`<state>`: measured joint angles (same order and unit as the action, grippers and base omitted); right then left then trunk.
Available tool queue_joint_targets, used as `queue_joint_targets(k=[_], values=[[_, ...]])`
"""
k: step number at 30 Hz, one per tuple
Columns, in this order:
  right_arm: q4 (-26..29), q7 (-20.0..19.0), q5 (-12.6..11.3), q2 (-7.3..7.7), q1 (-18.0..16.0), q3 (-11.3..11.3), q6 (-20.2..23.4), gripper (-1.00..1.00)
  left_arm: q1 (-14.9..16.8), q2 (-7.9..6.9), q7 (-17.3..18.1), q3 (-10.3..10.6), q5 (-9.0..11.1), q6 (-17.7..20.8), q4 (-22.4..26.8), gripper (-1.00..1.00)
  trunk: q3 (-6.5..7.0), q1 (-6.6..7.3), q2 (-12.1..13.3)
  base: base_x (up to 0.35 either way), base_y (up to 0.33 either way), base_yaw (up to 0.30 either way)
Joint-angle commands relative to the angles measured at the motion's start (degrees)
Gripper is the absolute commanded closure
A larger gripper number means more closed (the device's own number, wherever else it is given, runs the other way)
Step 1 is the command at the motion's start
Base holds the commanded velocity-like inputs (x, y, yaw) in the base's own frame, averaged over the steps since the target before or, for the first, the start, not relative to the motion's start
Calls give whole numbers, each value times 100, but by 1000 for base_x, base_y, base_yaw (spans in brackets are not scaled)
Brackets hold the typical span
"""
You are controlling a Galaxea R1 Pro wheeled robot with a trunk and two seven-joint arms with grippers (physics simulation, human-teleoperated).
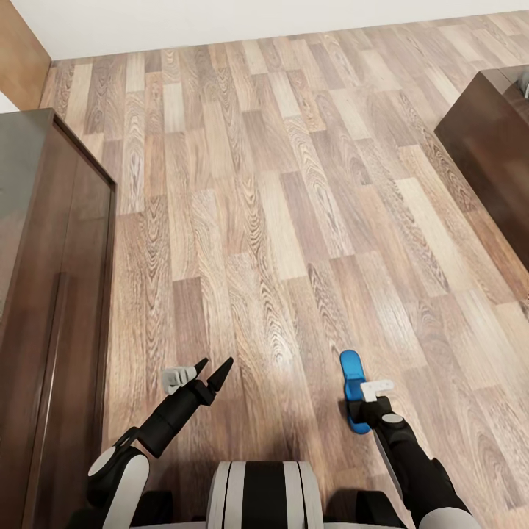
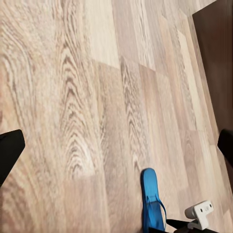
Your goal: In the bedroom, move the book from the bed onto either nightstand, and place the two sandals side by side next to the bed.
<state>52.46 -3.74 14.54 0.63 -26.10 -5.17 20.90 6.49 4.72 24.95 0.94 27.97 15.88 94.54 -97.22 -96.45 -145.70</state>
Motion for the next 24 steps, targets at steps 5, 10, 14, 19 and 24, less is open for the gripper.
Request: queue_joint_targets(k=[5, 10, 14, 19, 24], values=[[10, -48, 60, -2, 0, -10, 42, 100, 1, 2, 10, -6, 59, 56, 3, -100, 109, 13, 6, 0, 0, 0], [17, -48, 65, -2, 0, -10, 58, 100, 1, 7, 10, -6, 59, 56, 3, -100, 219, 26, 12, 0, 0, 0], [18, -48, 65, -2, 0, -10, 62, 100, 1, 4, 10, -6, 59, 56, 3, -100, 242, 29, 14, 0, 0, 0], [18, -48, 66, -2, 0, -10, 63, 100, 1, 5, 10, -6, 59, 56, 3, -100, 264, 31, 15, 0, 0, 0], [20, -48, 63, 2, 0, -13, 64, 100, 1, 9, 10, -2, 59, 58, -1, -100, 374, 44, 22, 0, 0, 0]])
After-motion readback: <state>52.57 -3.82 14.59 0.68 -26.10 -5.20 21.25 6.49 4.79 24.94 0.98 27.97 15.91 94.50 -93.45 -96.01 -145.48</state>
